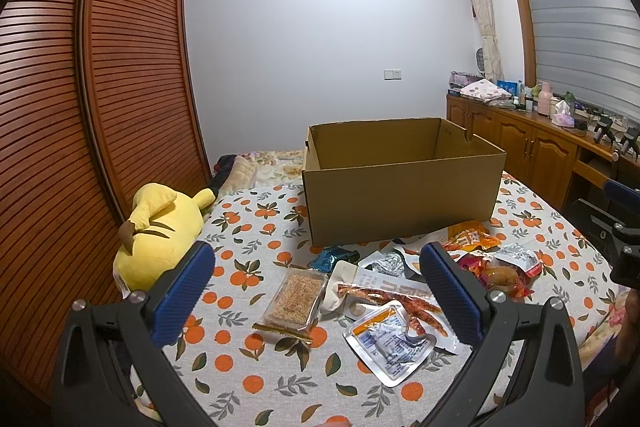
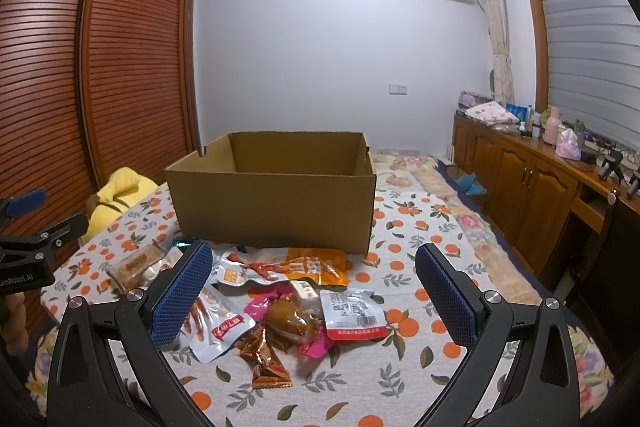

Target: Organize snacks

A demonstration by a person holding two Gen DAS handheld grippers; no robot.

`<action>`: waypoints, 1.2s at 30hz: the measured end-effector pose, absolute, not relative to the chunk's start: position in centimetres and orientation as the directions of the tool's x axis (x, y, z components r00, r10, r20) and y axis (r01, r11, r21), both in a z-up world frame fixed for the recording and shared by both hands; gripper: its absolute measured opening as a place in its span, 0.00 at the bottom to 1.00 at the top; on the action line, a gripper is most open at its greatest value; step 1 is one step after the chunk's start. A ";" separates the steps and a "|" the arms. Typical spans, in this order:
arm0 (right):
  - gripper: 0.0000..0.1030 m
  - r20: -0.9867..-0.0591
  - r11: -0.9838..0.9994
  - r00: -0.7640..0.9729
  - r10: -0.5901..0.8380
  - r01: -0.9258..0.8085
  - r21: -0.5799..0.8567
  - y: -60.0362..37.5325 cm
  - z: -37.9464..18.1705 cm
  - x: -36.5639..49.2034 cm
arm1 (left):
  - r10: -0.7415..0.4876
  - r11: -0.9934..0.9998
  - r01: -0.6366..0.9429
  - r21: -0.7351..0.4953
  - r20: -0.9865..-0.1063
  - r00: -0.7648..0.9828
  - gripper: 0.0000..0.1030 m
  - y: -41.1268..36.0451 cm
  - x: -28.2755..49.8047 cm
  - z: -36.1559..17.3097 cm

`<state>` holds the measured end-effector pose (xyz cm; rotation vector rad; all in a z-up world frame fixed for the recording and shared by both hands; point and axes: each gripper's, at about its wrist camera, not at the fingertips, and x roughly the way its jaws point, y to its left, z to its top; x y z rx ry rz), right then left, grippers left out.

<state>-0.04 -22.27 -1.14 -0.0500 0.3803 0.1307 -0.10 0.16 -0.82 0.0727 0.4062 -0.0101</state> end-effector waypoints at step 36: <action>0.98 -0.578 0.976 0.799 0.165 -0.217 -0.021 -25.4 -6.3 4.4 | -0.017 0.998 0.043 0.035 -0.539 0.842 0.99 4.2 4.4 -6.5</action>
